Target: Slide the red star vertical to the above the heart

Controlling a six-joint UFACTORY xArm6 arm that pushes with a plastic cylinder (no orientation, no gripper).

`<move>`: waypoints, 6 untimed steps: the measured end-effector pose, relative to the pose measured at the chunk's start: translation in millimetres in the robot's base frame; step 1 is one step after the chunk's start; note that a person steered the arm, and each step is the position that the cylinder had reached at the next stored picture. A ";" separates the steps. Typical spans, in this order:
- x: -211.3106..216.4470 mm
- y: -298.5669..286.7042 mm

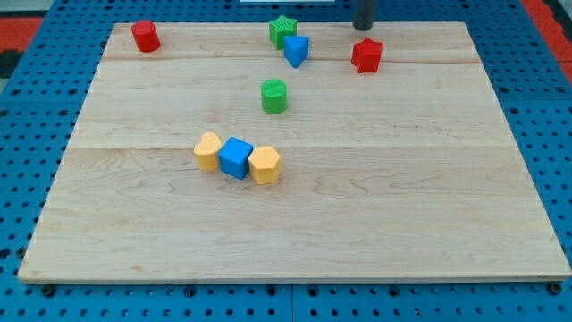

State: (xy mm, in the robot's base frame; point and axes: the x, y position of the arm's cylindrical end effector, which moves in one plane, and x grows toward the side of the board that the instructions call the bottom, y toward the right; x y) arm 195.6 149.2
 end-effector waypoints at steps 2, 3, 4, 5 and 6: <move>90.4 -20.3; 103.3 -1.3; 111.2 -120.9; 108.9 -182.3; 142.4 -231.2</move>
